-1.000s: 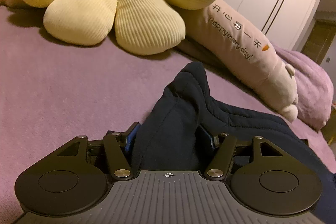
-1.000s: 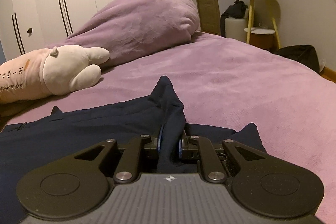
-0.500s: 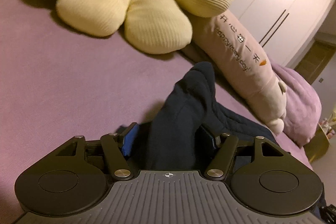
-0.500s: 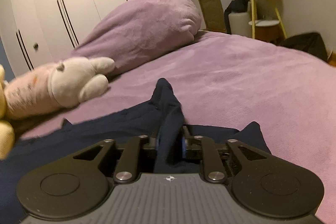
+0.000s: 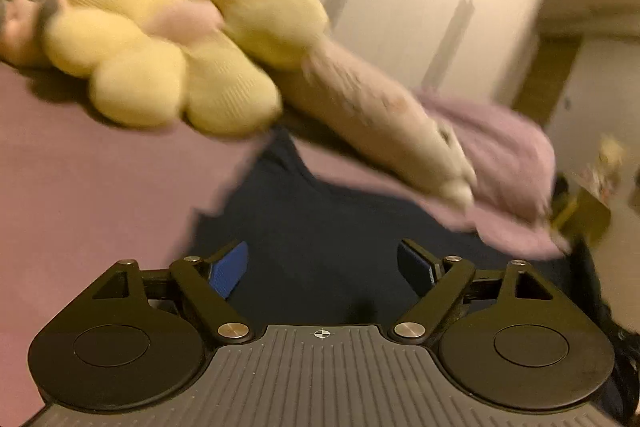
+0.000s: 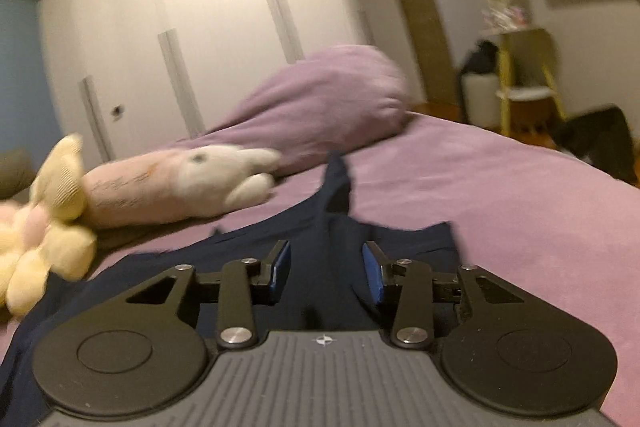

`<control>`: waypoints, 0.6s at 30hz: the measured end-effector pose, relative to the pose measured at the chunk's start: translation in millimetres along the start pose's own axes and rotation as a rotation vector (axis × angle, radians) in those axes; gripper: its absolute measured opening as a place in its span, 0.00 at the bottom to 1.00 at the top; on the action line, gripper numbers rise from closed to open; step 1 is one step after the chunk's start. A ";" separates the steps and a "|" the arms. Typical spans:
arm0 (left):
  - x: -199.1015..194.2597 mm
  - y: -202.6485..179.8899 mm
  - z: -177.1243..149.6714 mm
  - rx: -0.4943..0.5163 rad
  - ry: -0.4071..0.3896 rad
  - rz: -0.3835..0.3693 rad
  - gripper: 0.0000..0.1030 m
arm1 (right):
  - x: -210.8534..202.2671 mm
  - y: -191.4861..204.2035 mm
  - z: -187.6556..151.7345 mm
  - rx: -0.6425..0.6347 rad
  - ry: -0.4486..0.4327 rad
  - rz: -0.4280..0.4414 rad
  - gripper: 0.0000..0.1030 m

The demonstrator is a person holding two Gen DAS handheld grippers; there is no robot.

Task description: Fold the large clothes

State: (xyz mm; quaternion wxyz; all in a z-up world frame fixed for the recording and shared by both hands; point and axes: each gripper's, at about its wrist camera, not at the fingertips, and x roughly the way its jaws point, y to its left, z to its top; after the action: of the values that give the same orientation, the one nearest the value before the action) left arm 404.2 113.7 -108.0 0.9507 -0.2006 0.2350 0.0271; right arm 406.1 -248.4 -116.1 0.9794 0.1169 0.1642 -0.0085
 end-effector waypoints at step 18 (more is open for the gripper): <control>-45.8 95.6 -4.4 -0.049 0.313 -0.072 0.88 | -72.9 -112.0 -3.7 0.127 0.244 0.055 0.48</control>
State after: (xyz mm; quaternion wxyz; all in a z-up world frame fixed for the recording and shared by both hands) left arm 347.7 201.7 -125.9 0.8977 -0.2339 0.3720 -0.0329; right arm 329.8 -358.1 -121.3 0.9426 0.1834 0.2781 0.0222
